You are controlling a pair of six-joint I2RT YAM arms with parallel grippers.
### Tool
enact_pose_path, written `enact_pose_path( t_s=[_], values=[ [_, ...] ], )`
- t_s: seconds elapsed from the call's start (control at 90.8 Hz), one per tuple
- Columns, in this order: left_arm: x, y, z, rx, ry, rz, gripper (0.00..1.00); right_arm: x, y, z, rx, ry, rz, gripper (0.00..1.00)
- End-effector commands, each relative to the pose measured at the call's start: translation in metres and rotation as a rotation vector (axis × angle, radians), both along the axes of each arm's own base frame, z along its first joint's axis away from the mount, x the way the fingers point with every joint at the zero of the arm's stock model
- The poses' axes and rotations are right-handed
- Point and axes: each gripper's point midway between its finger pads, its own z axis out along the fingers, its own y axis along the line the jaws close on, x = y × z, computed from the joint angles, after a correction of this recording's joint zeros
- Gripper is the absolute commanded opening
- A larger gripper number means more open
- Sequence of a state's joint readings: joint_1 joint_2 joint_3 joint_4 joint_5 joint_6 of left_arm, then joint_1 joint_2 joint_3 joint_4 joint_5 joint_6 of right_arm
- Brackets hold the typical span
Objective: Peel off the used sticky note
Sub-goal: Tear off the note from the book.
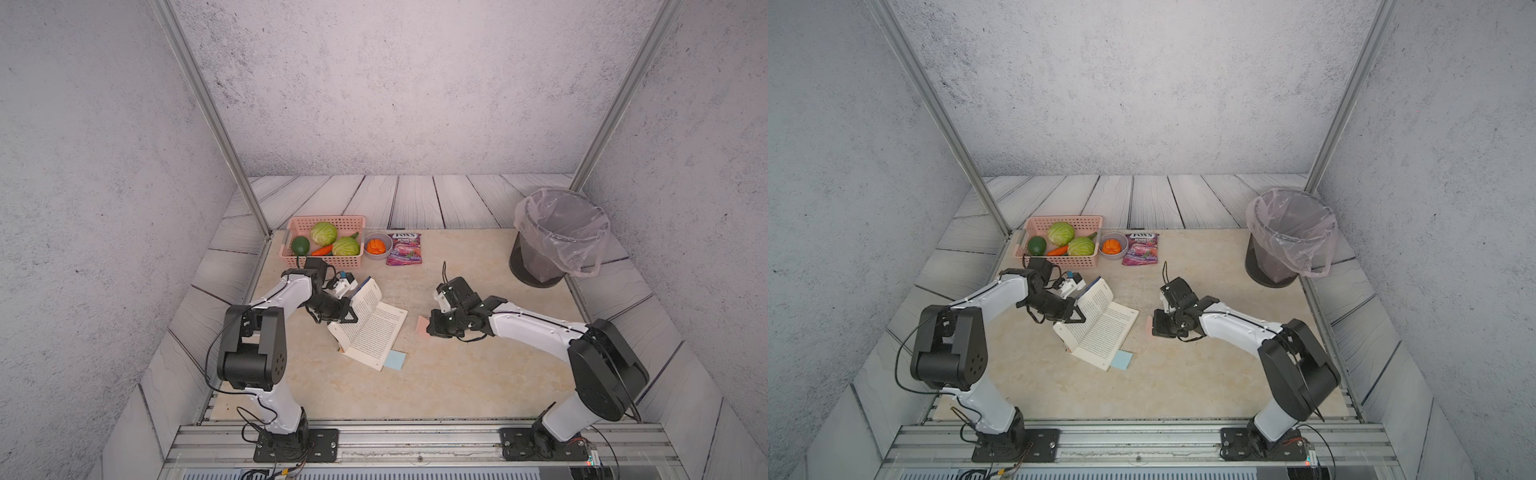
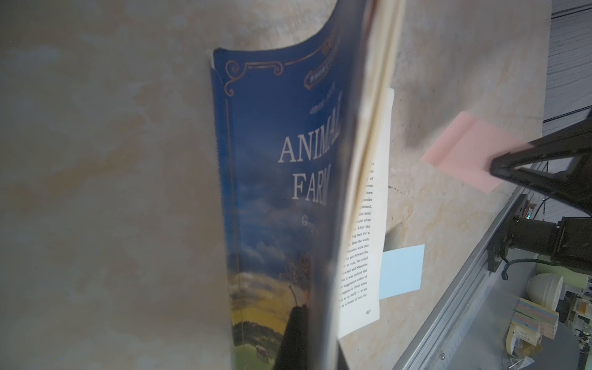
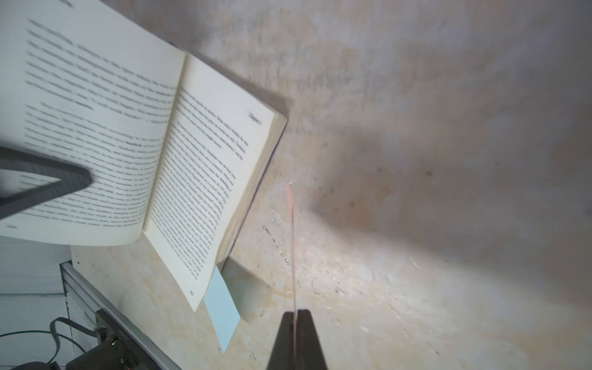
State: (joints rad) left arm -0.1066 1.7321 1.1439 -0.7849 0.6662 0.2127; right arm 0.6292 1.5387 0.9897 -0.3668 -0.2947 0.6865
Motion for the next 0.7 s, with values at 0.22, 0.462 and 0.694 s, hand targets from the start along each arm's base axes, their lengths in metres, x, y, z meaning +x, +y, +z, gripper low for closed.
enact_pose_path(
  t_s=[0.22, 0.462, 0.694],
  values=[
    [-0.005, 0.009, -0.003, 0.028, 0.023, 0.008, 0.00, 0.080, -0.142, 0.169, -0.039, -0.314, -0.349, 0.00],
    [-0.005, 0.009, -0.004, 0.027, 0.025, 0.004, 0.00, 0.131, -0.260, 0.245, -0.145, -0.462, -0.693, 0.00],
    [-0.005, 0.009, -0.005, 0.024, 0.035, 0.003, 0.00, 0.170, -0.348, 0.256, -0.192, -0.454, -0.912, 0.00]
  ],
)
